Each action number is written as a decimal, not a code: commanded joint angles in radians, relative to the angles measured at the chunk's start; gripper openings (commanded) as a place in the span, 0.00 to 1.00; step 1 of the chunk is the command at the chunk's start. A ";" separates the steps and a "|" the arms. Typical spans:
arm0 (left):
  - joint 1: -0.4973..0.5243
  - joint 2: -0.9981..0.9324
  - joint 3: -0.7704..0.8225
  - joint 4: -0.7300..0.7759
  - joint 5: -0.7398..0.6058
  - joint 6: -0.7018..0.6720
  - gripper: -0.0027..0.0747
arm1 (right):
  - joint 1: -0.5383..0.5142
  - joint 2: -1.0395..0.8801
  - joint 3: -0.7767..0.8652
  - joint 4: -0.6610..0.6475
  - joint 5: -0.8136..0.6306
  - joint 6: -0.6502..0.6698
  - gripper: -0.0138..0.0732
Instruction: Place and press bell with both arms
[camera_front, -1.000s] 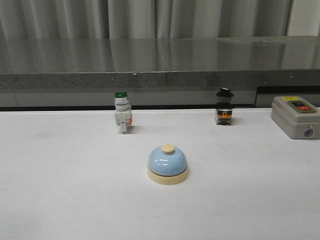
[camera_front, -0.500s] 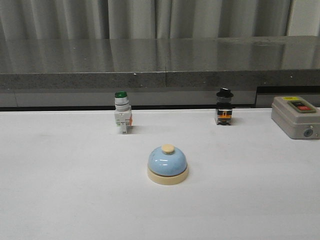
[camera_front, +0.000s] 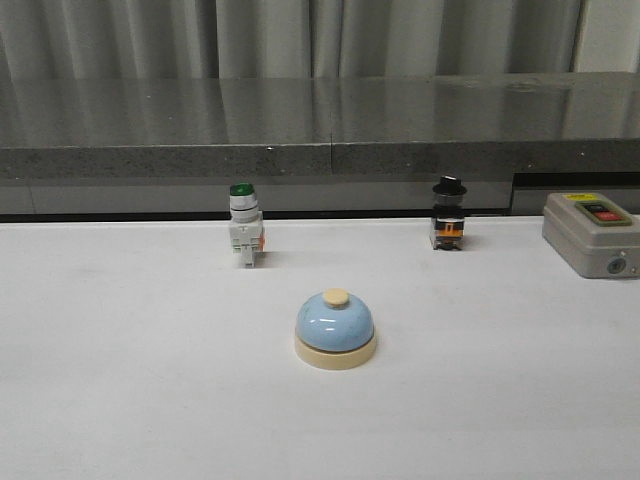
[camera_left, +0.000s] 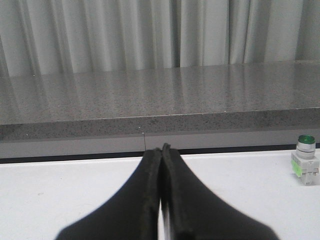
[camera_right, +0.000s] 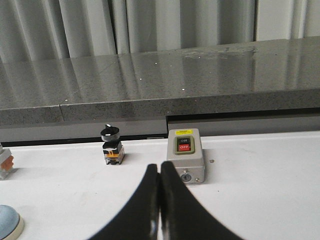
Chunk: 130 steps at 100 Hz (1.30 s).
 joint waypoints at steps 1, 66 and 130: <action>-0.001 -0.030 0.031 0.010 -0.096 -0.010 0.01 | -0.008 0.006 -0.019 -0.002 -0.072 -0.006 0.08; -0.004 -0.030 0.056 0.001 -0.156 -0.010 0.01 | -0.008 0.007 -0.019 -0.002 -0.072 -0.006 0.08; -0.004 -0.030 0.056 0.001 -0.156 -0.010 0.01 | -0.008 0.007 -0.019 -0.002 -0.072 -0.006 0.08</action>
